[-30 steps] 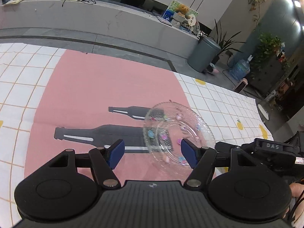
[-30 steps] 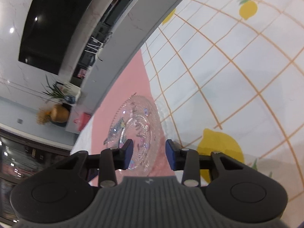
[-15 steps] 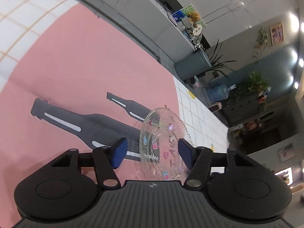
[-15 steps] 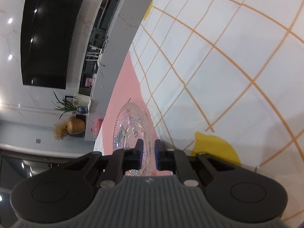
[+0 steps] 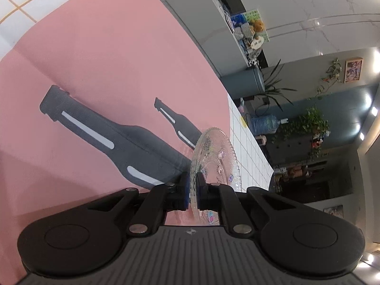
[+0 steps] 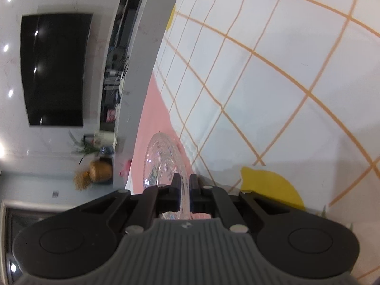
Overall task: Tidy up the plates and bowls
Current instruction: 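Carry the second glass plate with both grippers over the plate stack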
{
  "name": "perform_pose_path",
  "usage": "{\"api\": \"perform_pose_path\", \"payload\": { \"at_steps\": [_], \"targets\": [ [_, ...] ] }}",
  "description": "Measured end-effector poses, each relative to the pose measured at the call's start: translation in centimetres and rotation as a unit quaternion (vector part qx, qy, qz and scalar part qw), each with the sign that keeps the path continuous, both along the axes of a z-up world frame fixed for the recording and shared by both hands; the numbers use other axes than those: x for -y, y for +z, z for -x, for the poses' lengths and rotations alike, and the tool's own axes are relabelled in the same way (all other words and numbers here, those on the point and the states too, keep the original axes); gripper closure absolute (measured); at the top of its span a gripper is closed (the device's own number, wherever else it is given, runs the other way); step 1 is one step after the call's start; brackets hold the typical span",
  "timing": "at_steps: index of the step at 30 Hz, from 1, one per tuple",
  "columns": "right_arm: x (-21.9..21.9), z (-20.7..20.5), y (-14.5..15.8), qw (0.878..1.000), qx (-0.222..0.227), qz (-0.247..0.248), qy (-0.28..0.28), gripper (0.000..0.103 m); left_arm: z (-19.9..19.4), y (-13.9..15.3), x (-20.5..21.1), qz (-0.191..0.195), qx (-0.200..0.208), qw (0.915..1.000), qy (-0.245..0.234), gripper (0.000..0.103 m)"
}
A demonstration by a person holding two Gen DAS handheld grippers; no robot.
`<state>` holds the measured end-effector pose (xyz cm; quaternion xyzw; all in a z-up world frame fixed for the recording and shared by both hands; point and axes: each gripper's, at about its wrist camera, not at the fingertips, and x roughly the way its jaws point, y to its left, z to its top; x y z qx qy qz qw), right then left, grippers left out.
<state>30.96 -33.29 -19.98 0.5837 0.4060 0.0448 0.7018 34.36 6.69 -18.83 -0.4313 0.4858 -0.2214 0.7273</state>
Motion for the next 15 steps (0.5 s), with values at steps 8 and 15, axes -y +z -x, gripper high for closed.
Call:
{"api": "perform_pose_path", "payload": {
  "at_steps": [8, 15],
  "targets": [
    [0.0, 0.0, 0.3, 1.000, 0.004, 0.003, 0.017, 0.100, 0.1, 1.1, 0.4, -0.025, 0.016, 0.9995, 0.007, 0.094],
    [0.4, -0.2, 0.8, 1.000, 0.007, 0.000, 0.021, 0.099, -0.4, 4.2, 3.2, -0.127, 0.039, 0.9907, -0.028, 0.093]
  ]
}}
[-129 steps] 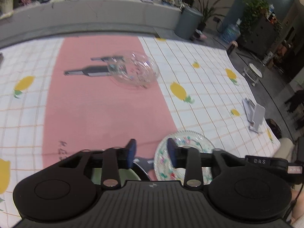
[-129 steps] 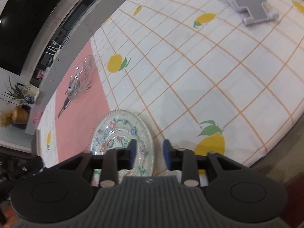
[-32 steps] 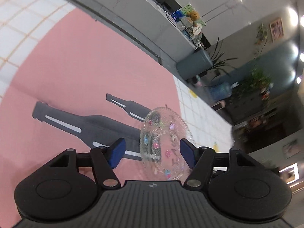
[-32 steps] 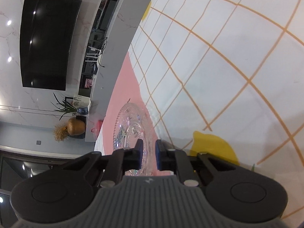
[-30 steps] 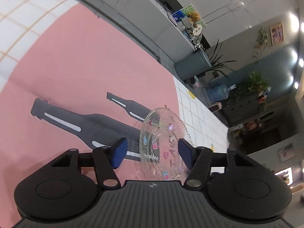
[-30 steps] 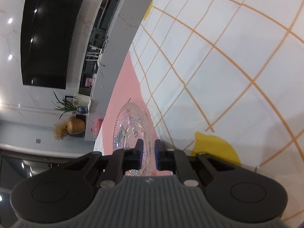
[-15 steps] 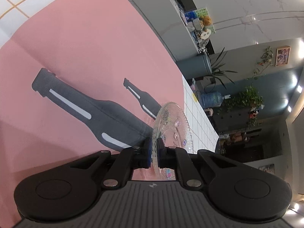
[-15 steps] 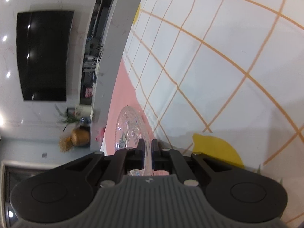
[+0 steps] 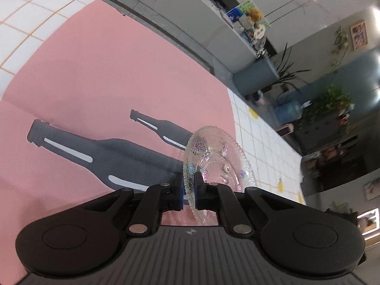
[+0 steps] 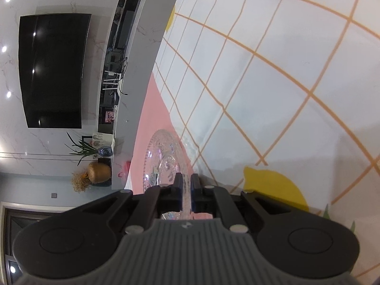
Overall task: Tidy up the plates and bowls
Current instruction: 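Carry the second glass plate with both grippers over the plate stack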
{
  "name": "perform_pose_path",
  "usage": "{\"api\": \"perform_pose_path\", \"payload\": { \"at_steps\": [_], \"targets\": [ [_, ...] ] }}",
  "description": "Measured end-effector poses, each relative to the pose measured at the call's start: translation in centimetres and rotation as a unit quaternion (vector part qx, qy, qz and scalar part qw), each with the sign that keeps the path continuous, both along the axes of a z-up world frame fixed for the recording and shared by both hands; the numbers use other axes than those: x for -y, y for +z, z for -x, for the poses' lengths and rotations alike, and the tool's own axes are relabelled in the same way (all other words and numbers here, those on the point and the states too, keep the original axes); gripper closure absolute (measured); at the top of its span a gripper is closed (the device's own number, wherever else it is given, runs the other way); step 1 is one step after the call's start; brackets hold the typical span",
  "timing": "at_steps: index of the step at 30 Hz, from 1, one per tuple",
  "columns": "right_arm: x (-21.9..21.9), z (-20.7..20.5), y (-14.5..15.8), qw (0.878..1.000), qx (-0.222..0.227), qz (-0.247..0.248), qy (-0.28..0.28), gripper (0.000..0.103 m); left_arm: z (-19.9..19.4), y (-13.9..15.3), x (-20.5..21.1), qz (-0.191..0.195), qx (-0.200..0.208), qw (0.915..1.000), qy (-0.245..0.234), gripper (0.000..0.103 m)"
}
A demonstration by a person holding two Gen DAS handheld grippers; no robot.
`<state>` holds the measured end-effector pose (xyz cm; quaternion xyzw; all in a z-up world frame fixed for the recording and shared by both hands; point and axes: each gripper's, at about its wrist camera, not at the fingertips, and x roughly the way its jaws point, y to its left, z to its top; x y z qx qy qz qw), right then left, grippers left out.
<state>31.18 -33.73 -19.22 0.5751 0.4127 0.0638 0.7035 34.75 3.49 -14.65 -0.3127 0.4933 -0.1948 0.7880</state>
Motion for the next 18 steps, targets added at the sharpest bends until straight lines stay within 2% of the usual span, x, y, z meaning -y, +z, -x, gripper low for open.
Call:
{"api": "perform_pose_path", "payload": {
  "at_steps": [4, 8, 12, 15, 18],
  "targets": [
    [0.0, 0.0, 1.4, 1.000, 0.016, 0.008, 0.010, 0.098, 0.0, 0.2, 0.2, 0.011, -0.019, 0.9997, 0.008, 0.093],
    [-0.1, 0.1, 2.2, 1.000, 0.022, 0.010, 0.017, 0.098, 0.8, 1.8, 0.5, -0.005, 0.006, 1.0000, 0.004, 0.093],
    [-0.1, 0.7, 3.4, 0.999, 0.028, 0.005, 0.023, 0.098, 1.5, 3.3, 0.8, -0.012, 0.003, 0.9999, 0.001, 0.093],
    [-0.3, 1.6, 4.6, 0.999, 0.032, 0.003, 0.026, 0.098, 2.3, 5.0, 1.2, -0.031, 0.022, 0.9992, -0.011, 0.092],
    [-0.1, 3.0, 5.8, 0.999, 0.036, 0.000, 0.025, 0.098, 3.1, 6.1, 1.4, -0.029, 0.021, 0.9992, -0.017, 0.092]
  ]
}}
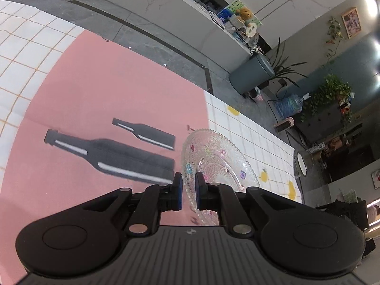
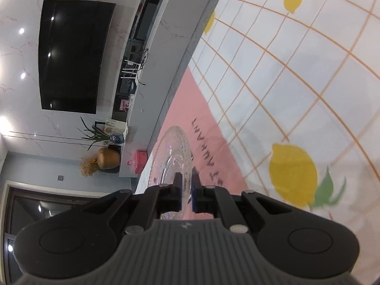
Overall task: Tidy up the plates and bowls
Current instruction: 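Carry the second glass plate with both grippers over the plate stack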
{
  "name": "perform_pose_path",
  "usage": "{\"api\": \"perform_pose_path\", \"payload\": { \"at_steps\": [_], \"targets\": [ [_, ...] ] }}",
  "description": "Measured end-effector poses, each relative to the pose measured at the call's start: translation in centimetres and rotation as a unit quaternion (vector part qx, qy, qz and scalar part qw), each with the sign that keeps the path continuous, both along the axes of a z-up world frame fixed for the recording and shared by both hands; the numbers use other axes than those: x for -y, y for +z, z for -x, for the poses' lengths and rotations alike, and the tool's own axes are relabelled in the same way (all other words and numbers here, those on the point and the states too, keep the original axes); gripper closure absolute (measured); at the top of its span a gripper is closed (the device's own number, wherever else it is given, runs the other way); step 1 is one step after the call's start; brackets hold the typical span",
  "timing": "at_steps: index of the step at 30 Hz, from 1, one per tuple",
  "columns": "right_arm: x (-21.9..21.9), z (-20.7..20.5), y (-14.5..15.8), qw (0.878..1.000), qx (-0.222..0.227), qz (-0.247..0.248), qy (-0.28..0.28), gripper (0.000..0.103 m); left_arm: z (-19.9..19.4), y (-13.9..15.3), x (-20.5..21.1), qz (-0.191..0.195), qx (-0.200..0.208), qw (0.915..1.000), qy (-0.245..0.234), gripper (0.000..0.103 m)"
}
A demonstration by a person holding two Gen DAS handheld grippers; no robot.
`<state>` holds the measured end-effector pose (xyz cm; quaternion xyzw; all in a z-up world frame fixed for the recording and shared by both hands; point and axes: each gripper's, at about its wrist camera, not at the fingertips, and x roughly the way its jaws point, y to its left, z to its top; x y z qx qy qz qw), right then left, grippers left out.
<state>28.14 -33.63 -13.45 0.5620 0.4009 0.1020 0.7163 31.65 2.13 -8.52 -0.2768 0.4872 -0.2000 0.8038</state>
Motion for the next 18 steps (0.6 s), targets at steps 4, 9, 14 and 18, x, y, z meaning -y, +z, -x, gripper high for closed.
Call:
{"api": "perform_pose_path", "payload": {
  "at_steps": [4, 9, 14, 18],
  "targets": [
    [0.6, 2.0, 1.9, 1.000, 0.002, -0.017, -0.012, 0.098, 1.5, 1.6, 0.3, 0.010, -0.005, 0.9999, -0.006, 0.092],
    [1.1, 5.5, 4.9, 0.999, 0.028, -0.014, -0.016, 0.098, 3.5, 4.1, 0.9, 0.019, 0.000, 0.9995, -0.025, 0.092],
    [1.5, 10.5, 5.9, 1.000, 0.019, -0.010, -0.023, 0.098, 5.2, 5.6, 2.5, 0.001, -0.004, 0.9977, -0.067, 0.092],
    [2.1, 14.8, 5.3, 0.999, 0.022, -0.024, -0.038, 0.097, 6.8, 5.4, 3.4, -0.001, -0.021, 0.9936, -0.111, 0.092]
  ]
}}
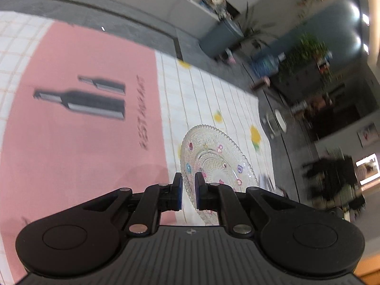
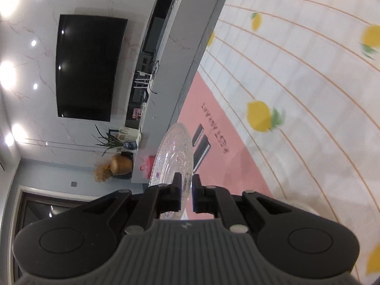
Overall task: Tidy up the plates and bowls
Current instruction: 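Carry the second glass plate with both grippers over the plate stack, then lower the second glass plate onto the plate stack with both grippers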
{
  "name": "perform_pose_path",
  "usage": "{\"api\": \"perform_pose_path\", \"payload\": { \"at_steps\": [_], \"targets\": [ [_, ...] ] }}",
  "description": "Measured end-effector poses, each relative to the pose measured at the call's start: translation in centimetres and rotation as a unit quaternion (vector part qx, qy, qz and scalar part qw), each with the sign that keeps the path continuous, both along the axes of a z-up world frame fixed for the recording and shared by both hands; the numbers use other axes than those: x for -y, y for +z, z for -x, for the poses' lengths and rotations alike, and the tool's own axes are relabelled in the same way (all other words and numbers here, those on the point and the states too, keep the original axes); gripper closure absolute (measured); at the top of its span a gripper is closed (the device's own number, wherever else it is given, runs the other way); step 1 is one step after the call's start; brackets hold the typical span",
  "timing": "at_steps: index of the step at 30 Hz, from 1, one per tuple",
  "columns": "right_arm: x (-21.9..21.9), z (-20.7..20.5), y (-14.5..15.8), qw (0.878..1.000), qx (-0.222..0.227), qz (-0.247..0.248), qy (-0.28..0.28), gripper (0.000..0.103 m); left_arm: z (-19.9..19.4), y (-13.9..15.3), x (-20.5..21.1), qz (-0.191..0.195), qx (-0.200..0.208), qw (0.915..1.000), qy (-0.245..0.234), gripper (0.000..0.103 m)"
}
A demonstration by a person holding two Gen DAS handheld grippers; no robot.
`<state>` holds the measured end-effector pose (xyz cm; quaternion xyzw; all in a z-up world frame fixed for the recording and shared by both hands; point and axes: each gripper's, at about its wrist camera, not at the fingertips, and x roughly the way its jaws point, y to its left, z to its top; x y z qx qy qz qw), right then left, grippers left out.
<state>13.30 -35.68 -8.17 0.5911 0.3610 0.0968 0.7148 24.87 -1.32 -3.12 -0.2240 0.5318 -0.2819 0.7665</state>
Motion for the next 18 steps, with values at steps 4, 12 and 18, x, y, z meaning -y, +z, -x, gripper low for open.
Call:
{"api": "perform_pose_path", "payload": {
  "at_steps": [4, 12, 18],
  "targets": [
    [0.3, 3.8, -1.1, 1.000, -0.020, -0.002, -0.007, 0.097, 2.2, -0.3, 1.8, -0.028, 0.010, 0.9987, -0.041, 0.092],
    [0.9, 8.8, -4.0, 0.998, -0.064, -0.011, -0.024, 0.097, 5.1, -2.9, 5.0, -0.081, -0.018, 0.9926, -0.089, 0.090],
    [0.8, 9.5, -6.0, 0.995, -0.097, -0.035, -0.007, 0.095, 5.7, -4.6, 5.7, -0.124, -0.029, 0.9865, -0.103, 0.088]
  ]
}}
